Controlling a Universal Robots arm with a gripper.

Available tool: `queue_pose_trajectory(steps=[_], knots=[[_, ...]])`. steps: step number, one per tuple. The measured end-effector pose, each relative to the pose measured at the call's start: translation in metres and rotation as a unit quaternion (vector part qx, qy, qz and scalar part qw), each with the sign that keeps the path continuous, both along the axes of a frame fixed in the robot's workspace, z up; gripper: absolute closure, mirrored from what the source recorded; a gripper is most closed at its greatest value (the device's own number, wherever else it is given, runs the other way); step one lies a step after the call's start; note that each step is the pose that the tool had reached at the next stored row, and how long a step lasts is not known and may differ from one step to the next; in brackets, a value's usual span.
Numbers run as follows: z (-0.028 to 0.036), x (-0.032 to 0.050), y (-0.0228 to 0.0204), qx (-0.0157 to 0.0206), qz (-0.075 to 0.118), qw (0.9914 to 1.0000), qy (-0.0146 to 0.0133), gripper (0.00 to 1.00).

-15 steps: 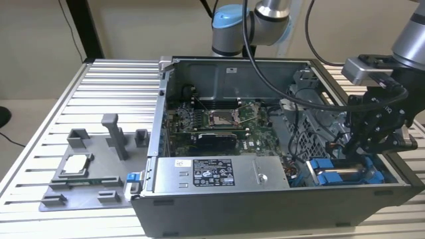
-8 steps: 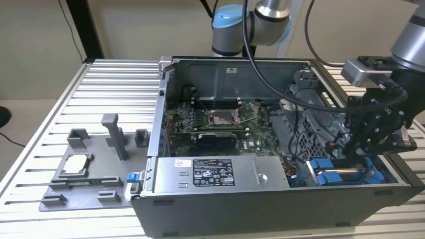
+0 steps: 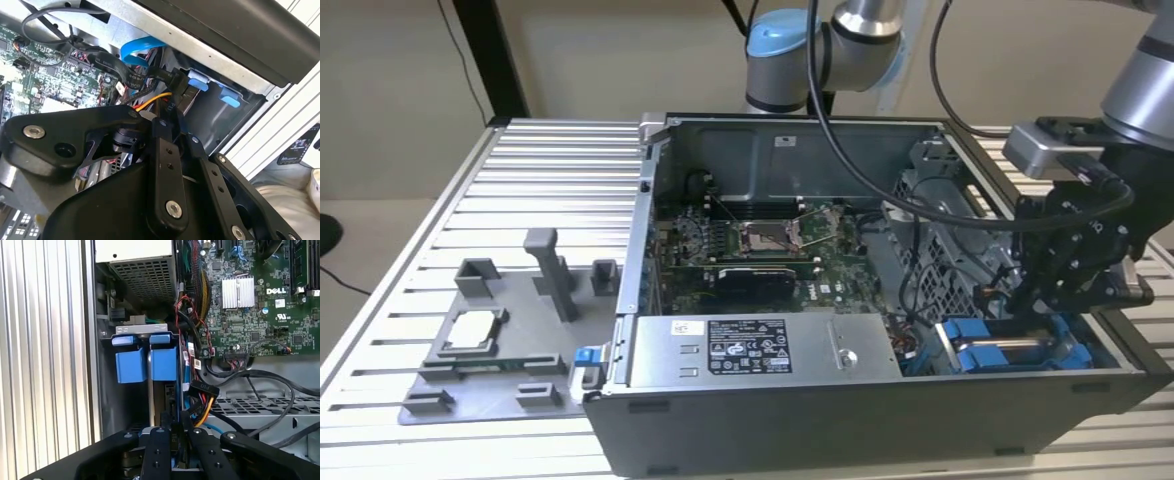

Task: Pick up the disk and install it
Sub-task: 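Insert the first disk wire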

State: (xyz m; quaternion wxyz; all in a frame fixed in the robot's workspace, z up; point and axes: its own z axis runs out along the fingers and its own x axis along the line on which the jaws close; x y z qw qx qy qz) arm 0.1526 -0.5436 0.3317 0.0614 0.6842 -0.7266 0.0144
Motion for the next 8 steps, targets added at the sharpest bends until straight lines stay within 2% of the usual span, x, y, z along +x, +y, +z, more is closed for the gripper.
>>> queue_pose_trajectory(steps=[8], knots=[[-0.0005, 0.0, 0.0, 0.0004, 0.0, 1.0, 0.0001, 1.0]])
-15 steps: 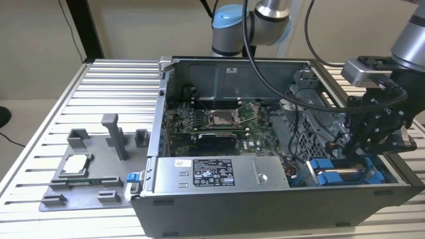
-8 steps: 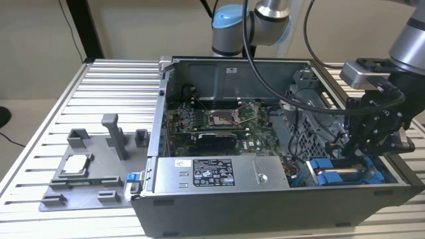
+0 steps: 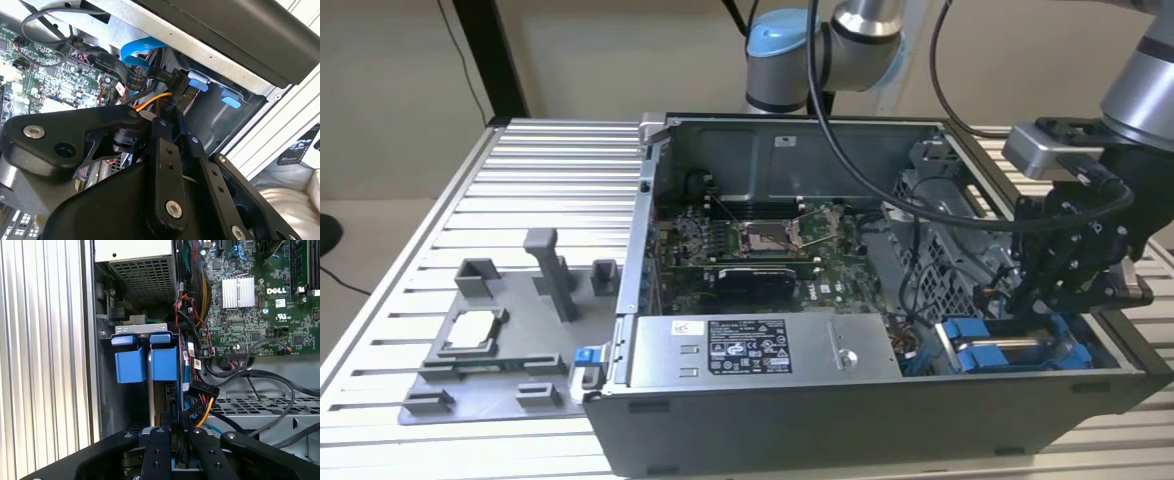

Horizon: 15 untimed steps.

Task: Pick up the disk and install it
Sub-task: 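Insert the first disk wire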

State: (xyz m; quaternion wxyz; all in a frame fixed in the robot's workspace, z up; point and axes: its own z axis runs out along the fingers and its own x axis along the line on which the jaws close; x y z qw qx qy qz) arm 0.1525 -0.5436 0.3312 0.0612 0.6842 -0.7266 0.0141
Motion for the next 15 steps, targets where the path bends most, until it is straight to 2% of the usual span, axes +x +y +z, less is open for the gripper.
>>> queue_pose_trajectory(steps=[3, 4, 6, 8, 13, 15], knots=[[-0.0001, 0.0, 0.0, 0.0002, 0.0, 1.0, 0.0, 1.0], [-0.0008, 0.0, 0.0, 0.0009, 0.0, 1.0, 0.0001, 0.0], [-0.0004, -0.0001, 0.0, 0.0005, 0.0, 1.0, 0.0, 0.0], [0.0026, -0.0002, 0.0, 0.0002, -0.001, 1.0, -0.0001, 0.0], [0.0244, -0.0001, 0.0001, -0.0001, -0.001, 1.0, -0.0001, 0.0], [0.0298, -0.0001, 0.0001, 0.0001, -0.001, 1.0, -0.0002, 0.0]])
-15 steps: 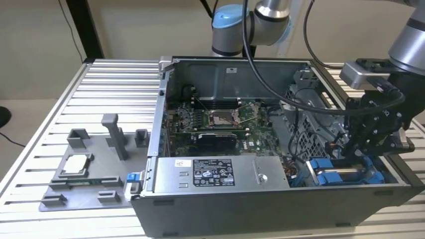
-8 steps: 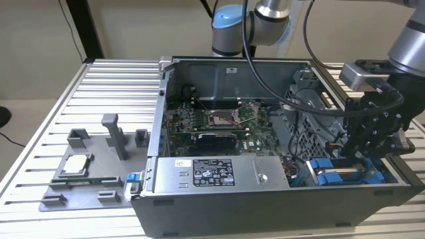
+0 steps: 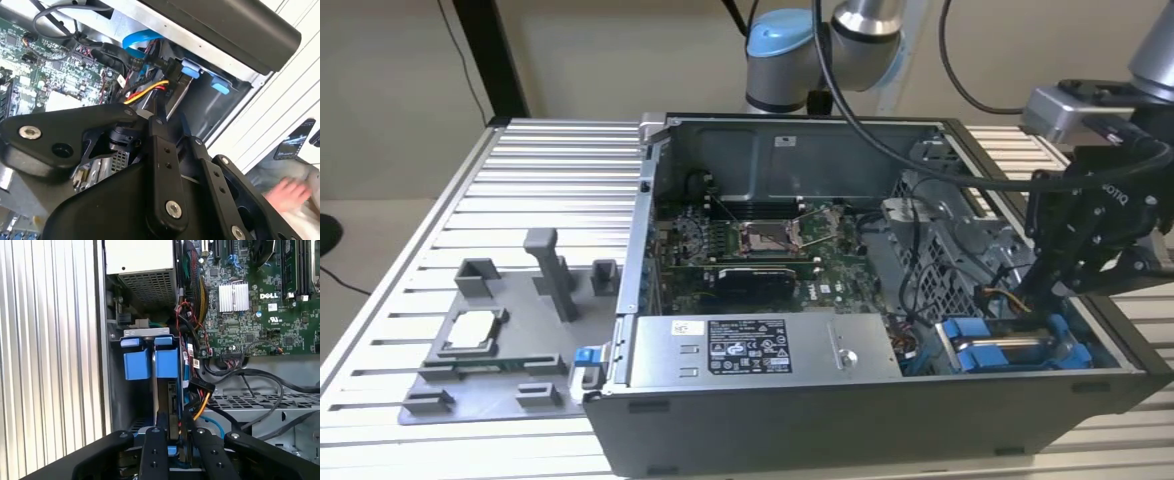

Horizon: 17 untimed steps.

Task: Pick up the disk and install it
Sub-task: 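Insert the first disk wire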

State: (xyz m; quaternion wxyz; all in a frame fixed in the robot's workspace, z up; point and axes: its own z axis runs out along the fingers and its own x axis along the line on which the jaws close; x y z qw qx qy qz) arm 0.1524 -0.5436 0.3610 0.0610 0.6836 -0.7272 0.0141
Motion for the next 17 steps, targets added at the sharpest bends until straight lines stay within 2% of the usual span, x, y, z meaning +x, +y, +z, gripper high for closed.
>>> queue_pose_trajectory(steps=[3, 5, 15, 16, 17], knots=[[0.0013, 0.0001, 0.0, 0.0001, 0.0, 1.0, -0.0005, 0.0], [0.0014, 0.0, 0.0, -0.0001, 0.0, 1.0, -0.002, 0.0], [0.0014, 0.0, 0.0, 0.0, 0.0, 0.99999, -0.0035, 0.0], [0.0014, 0.0, -0.0001, 0.0004, 0.0, 0.99999, -0.0037, 0.0], [0.0015, 0.0, -0.0002, 0.0029, 0.0, 0.99999, -0.0038, 0.0]])
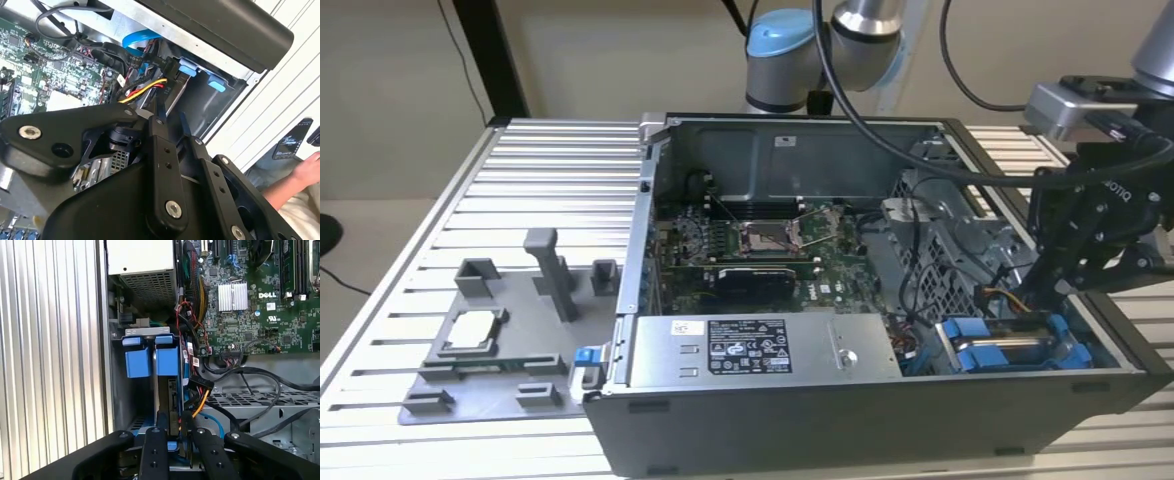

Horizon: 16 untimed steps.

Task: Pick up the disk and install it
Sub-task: 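Insert the first disk wire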

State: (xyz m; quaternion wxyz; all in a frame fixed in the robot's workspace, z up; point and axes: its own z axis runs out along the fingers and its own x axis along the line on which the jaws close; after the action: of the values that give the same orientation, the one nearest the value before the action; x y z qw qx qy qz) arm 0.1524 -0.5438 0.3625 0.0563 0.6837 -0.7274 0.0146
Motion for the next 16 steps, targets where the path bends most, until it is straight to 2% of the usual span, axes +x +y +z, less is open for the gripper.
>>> queue_pose_trajectory(steps=[1, 5, 6, 7, 8, 13, 14, 16], knots=[[0.0, 0.0, -0.0003, 0.0052, 0.0, 0.99999, -0.0001, 0.0], [0.0002, 0.0, -0.0035, 0.0411, 0.0, 0.99915, -0.0001, 0.0], [0.0004, 0.0001, -0.0045, 0.0486, 0.0, 0.99882, -0.0001, 0.0], [0.0006, 0.0002, -0.0055, 0.0542, 0.0, 0.99853, 0.0, 0.0], [0.0011, 0.0003, -0.007, 0.0578, 0.0, 0.99833, -0.0001, 0.0], [0.002, 0.0009, -0.0189, 0.0608, 0.0, 0.99815, 0.0, 0.0], [0.002, 0.0012, -0.021, 0.0631, 0.0, 0.99801, 0.0, 0.0], [0.0019, 0.002, -0.0248, 0.0707, 0.0, 0.9975, 0.0, 0.0]])
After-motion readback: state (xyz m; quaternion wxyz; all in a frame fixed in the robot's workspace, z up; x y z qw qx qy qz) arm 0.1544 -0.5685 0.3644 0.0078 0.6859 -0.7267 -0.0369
